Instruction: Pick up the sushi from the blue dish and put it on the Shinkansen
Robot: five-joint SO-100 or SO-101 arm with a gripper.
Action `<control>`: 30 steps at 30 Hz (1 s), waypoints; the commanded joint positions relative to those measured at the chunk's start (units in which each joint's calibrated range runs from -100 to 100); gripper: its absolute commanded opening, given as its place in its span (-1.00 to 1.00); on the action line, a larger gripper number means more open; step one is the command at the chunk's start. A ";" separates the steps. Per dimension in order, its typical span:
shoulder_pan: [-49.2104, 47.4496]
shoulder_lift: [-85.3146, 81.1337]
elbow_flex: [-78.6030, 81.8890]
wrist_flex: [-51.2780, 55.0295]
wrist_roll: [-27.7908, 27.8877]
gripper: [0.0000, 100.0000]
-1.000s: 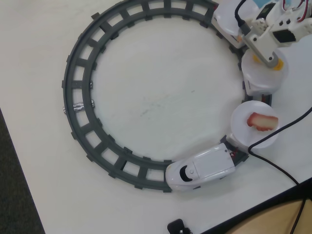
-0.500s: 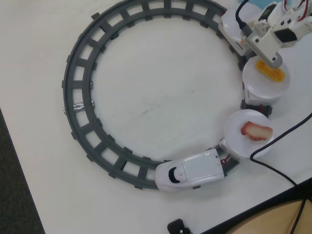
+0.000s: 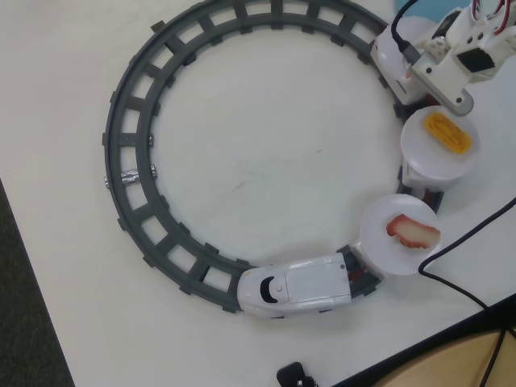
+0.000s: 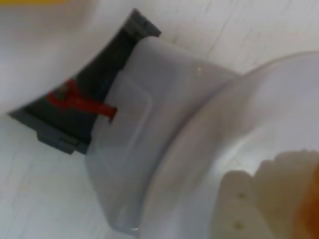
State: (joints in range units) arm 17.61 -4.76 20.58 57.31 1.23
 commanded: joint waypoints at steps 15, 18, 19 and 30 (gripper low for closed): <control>0.44 -1.05 -0.47 10.60 0.29 -0.65; 0.26 -1.13 -0.56 12.23 0.29 -0.58; 0.26 -1.13 -0.56 12.66 0.29 -0.57; 0.97 -21.84 -3.88 19.93 0.29 -0.56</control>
State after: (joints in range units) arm 18.31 -13.77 20.40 75.42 1.28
